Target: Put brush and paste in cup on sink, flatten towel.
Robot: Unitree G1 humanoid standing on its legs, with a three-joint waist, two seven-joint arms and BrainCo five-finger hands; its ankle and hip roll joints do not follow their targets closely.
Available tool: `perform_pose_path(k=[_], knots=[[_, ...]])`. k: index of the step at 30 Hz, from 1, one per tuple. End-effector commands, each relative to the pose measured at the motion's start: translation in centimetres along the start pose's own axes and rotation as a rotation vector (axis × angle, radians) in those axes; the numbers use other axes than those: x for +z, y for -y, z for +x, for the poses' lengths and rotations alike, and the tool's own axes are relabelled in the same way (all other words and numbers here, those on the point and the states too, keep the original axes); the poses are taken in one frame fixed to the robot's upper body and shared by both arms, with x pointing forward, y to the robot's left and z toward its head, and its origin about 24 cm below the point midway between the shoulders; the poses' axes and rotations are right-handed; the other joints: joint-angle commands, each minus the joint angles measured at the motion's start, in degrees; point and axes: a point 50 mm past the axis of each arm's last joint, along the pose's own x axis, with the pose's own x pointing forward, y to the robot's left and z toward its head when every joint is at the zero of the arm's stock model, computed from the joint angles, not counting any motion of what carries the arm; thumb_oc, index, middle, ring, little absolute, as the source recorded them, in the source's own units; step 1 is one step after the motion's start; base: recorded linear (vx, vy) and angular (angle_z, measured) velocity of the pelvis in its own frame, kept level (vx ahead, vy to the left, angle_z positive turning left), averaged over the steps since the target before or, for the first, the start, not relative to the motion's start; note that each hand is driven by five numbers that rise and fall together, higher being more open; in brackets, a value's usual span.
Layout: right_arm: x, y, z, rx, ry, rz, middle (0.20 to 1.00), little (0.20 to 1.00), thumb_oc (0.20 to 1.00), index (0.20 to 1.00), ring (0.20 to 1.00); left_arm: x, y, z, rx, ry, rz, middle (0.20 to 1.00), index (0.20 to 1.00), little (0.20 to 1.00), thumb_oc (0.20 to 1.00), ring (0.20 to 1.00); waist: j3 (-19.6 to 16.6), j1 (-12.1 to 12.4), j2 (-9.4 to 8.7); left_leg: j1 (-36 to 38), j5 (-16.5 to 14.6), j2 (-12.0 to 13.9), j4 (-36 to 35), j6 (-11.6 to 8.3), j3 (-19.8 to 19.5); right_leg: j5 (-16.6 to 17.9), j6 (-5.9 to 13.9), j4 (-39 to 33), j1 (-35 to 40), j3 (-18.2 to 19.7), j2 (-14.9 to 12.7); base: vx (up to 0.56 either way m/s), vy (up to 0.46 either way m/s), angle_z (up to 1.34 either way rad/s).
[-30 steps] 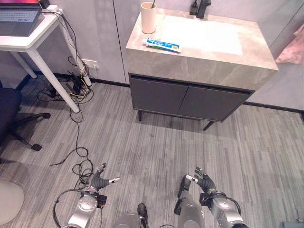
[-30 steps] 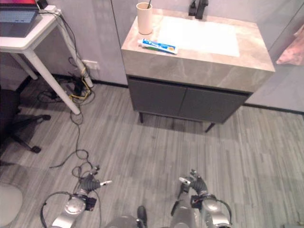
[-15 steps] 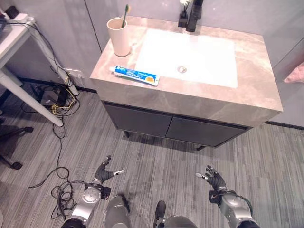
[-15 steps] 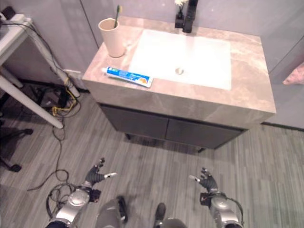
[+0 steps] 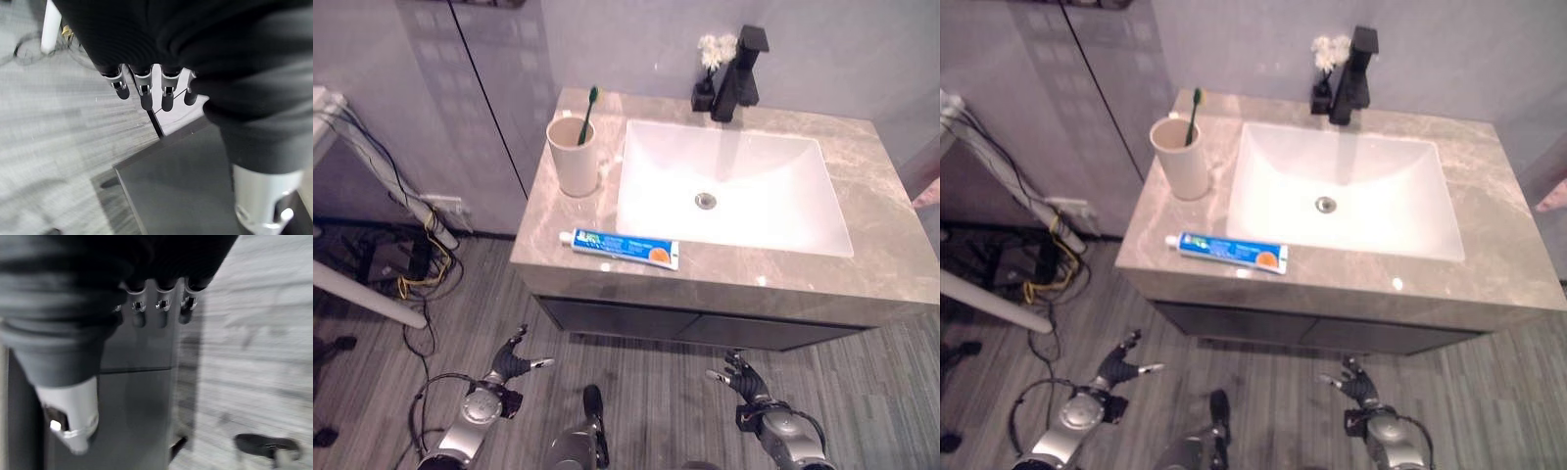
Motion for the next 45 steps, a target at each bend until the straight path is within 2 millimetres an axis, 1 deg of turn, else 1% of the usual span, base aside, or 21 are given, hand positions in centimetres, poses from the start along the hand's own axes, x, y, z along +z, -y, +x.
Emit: perform_pose_path(k=[1, 2, 3, 5, 8, 12, 14, 18, 20, 21, 22, 23, 24, 25, 26, 28, 30, 32, 33, 35, 45], knots=[[1.4, 1.6, 0.1, -0.024, 0.063, -0.057, 1.000, 1.000, 1.000, 1.000, 1.000, -0.7, -1.1, -1.4, -0.025, 0.027, 0.121, 1.000, 1.000, 1.000, 1.000, 1.000, 1.9, -0.2, -0.05, 0.6, 0.1, 4.5, 1.6, -5.35, -1.6, 11.6, -0.04, -14.2, -5.2, -0.3, 4.3, 0.14, 0.109, -0.34], [1.4, 1.6, 0.1, -0.024, 0.063, -0.057, 1.000, 1.000, 1.000, 1.000, 1.000, -0.7, -1.1, -1.4, -0.025, 0.027, 0.121, 1.000, 1.000, 1.000, 1.000, 1.000, 1.8, -0.1, -0.03, 0.6, 0.1, 4.5, 1.5, -5.36, -1.6, 11.7, -0.05, -14.3, -5.2, -0.3, 4.4, 0.20, -0.052, -0.10], [0.9, 2.0, -0.1, -0.035, 0.040, -0.074, 1.000, 1.000, 1.000, 1.000, 1.000, -2.0, -1.4, -1.9, -0.037, -0.012, 0.181, 1.000, 1.000, 1.000, 1.000, 1.000, 1.8, 0.3, -0.61, 2.5, -0.5, 4.4, 0.3, -6.41, -1.3, 10.1, -0.55, -26.3, -4.8, -3.9, 1.5, 0.22, -0.055, 0.05], [0.5, 2.3, -0.1, -0.042, 0.026, -0.091, 1.000, 1.000, 1.000, 1.000, 1.000, -2.3, -1.6, -1.9, -0.049, -0.011, 0.209, 1.000, 1.000, 1.000, 1.000, 1.000, 2.0, 0.1, -0.59, 2.9, -1.4, 4.6, 0.6, -7.04, -2.0, 10.3, -0.50, -31.2, -3.9, -3.5, 1.6, 0.21, -0.104, 0.05], [-0.1, 2.2, -0.1, -0.028, 0.001, -0.131, 1.000, 1.000, 1.000, 1.000, 1.000, -2.8, -2.4, -2.6, -0.041, 0.006, 0.270, 1.000, 1.000, 1.000, 1.000, 1.000, 1.7, 1.4, -1.57, 3.1, -1.7, 4.6, 1.4, -7.80, -2.8, 10.9, -0.43, -32.6, -1.8, -3.3, 2.5, 0.14, -0.141, 0.23], [-0.4, 2.8, 0.0, -0.021, -0.025, -0.202, 1.000, 1.000, 1.000, 1.000, 1.000, -4.2, -2.2, -4.0, -0.075, -0.015, 0.320, 1.000, 1.000, 1.000, 1.000, 1.000, 0.4, 2.5, -1.39, 2.5, -0.8, 5.3, 1.1, -8.93, -3.9, 10.7, -0.78, -36.0, 0.3, -6.3, 3.2, 0.09, -0.129, 0.49], [-2.0, 3.6, 0.1, -0.059, -0.131, -0.269, 1.000, 1.000, 1.000, 1.000, 1.000, -6.1, -1.7, -5.0, -0.117, -0.074, 0.384, 1.000, 1.000, 1.000, 1.000, 1.000, -0.3, 4.4, -0.68, 2.3, 0.1, 6.1, 0.1, -9.95, -5.0, 9.4, -1.08, -36.5, 1.7, -8.1, 3.8, 0.09, -0.145, 0.31], [-3.4, 5.1, -0.1, -0.142, -0.240, -0.359, 1.000, 1.000, 1.000, 1.000, 1.000, -5.0, -2.0, -6.3, -0.195, 0.050, 0.574, 1.000, 1.000, 1.000, 1.000, 1.000, -0.1, 7.8, 1.22, 1.4, 1.3, 6.1, -1.1, -10.57, -7.7, 8.0, -1.22, -36.3, 3.4, -12.3, 3.4, 0.04, -0.071, 0.32], [-4.0, 5.4, -0.5, -0.128, -0.267, -0.431, 1.000, 1.000, 1.000, 1.000, 1.000, -1.9, -3.6, -6.9, -0.213, 0.210, 0.686, 1.000, 1.000, 1.000, 1.000, 1.000, -0.4, 9.0, 2.34, 1.1, 1.8, 5.4, -1.9, -10.81, -9.2, 7.9, -0.89, -37.1, 4.7, -14.6, 3.0, 0.04, -0.012, 0.71], [-4.0, 5.3, -0.5, -0.127, -0.267, -0.431, 1.000, 1.000, 1.000, 1.000, 1.000, -1.9, -3.6, -6.9, -0.213, 0.209, 0.686, 1.000, 1.000, 1.000, 1.000, 1.000, -0.4, 9.0, 2.29, 1.1, 1.8, 5.4, -1.9, -10.81, -9.3, 7.9, -0.89, -37.1, 4.7, -14.6, 3.0, 0.04, -0.013, 0.73], [-4.2, 5.7, -0.7, -0.122, -0.273, -0.492, 1.000, 1.000, 1.000, 1.000, 1.000, 2.3, -4.9, -7.6, -0.209, 0.409, 0.814, 1.000, 1.000, 1.000, 1.000, 1.000, -1.0, 10.4, 3.19, 0.7, 2.2, 5.0, -2.5, -11.15, -10.6, 8.0, -0.56, -37.9, 5.8, -16.4, 2.7, 0.05, -0.019, 0.41], [-4.8, 6.1, -1.2, -0.116, -0.294, -0.506, 1.000, 1.000, 1.000, 1.000, 1.000, 4.6, -5.8, -8.1, -0.165, 0.500, 0.817, 1.000, 1.000, 1.000, 1.000, 1.000, -1.3, 11.3, 3.68, 0.6, 2.4, 4.6, -2.9, -11.19, -11.4, 7.9, -0.41, -38.2, 6.5, -17.5, 2.5, 0.07, -0.018, 0.53], [-5.8, 6.1, -1.8, -0.115, -0.326, -0.505, 1.000, 1.000, 1.000, 1.000, 1.000, 5.3, -6.5, -8.9, -0.148, 0.514, 0.790, 1.000, 1.000, 1.000, 1.000, 1.000, -1.8, 11.3, 3.71, 0.5, 2.5, 4.4, -3.0, -11.24, -12.2, 8.0, -0.27, -38.5, 7.4, -18.9, 2.4, 0.06, 0.001, 0.74], [-6.8, 6.6, -2.5, -0.139, -0.374, -0.483, 1.000, 1.000, 1.000, 1.000, 1.000, 8.1, -7.5, -9.4, -0.083, 0.625, 0.815, 1.000, 1.000, 1.000, 1.000, 1.000, -2.2, 12.0, 4.32, 0.3, 2.5, 3.9, -3.2, -11.28, -12.8, 8.1, -0.04, -38.7, 8.1, -19.9, 2.1, 0.05, 0.012, 0.78], [-7.1, 6.4, -2.6, -0.136, -0.387, -0.476, 1.000, 1.000, 1.000, 1.000, 1.000, 7.9, -8.0, -9.7, -0.077, 0.601, 0.815, 1.000, 1.000, 1.000, 1.000, 1.000, -2.3, 11.9, 4.10, 0.4, 2.4, 3.6, -3.2, -11.28, -13.2, 8.2, 0.11, -38.9, 8.5, -20.6, 1.9, 0.12, -0.012, 0.67], [-7.4, 5.8, -2.5, -0.115, -0.397, -0.470, 1.000, 1.000, 1.000, 1.000, 1.000, 11.1, -9.9, -10.2, 0.055, 0.709, 0.840, 1.000, 1.000, 1.000, 1.000, 1.000, -2.9, 12.2, 4.41, 0.6, 2.2, 2.8, -3.4, -11.17, -13.6, 8.5, 0.45, -38.9, 9.1, -21.3, 1.5, 0.06, 0.049, 0.38], [-7.1, 5.0, -2.1, -0.079, -0.388, -0.470, 1.000, 1.000, 1.000, 1.000, 1.000, 12.6, -11.1, -10.9, 0.155, 0.755, 0.820, 1.000, 1.000, 1.000, 1.000, 1.000, -3.5, 11.8, 3.80, 1.4, 0.8, 2.6, -3.6, -11.32, -13.6, 8.0, 1.14, -39.3, 9.7, -19.9, 1.3, 0.05, 0.056, 0.10], [-7.3, 4.3, -2.1, -0.047, -0.389, -0.460, 1.000, 1.000, 1.000, 1.000, 1.000, 13.5, -12.6, -11.0, 0.260, 0.777, 0.733, 1.000, 1.000, 1.000, 1.000, 1.000, -3.4, 11.6, 3.56, 1.2, 1.7, 2.1, -3.7, -10.74, -12.8, 9.4, 0.75, -39.4, 9.3, -20.3, 0.7, 0.01, 0.059, -0.03], [-7.6, 4.0, -2.3, -0.027, -0.392, -0.444, 1.000, 1.000, 1.000, 1.000, 1.000, 15.3, -13.6, -11.9, 0.318, 0.830, 0.830, 1.000, 1.000, 1.000, 1.000, 1.000, -3.5, 11.0, 3.09, 1.7, 1.3, 2.0, -3.8, -10.62, -12.1, 9.5, 0.85, -39.6, 9.4, -19.5, 0.6, 0.06, 0.045, -0.07], [-8.4, 3.4, -2.7, 0.009, -0.418, -0.441, 1.000, 1.000, 1.000, 1.000, 1.000, 16.8, -14.5, -12.6, 0.385, 0.893, 0.819, 1.000, 1.000, 1.000, 1.000, 1.000, -3.4, 10.0, 2.45, 2.3, 0.6, 1.9, -3.9, -10.29, -10.9, 10.0, 1.05, -39.6, 8.9, -18.1, 0.3, 0.05, 0.058, -0.11], [-10.9, 4.0, -4.6, 0.021, -0.549, -0.454, 1.000, 1.000, 1.000, 1.000, 1.000, 20.1, -13.2, -13.4, 0.328, 1.064, 0.752, 1.000, 1.000, 1.000, 1.000, 1.000, -2.2, 6.6, 0.48, 3.2, -1.2, 1.5, -3.9, -9.43, -6.9, 11.4, 1.43, -40.3, 6.1, -12.6, -0.5, 0.01, 0.038, -0.34]])
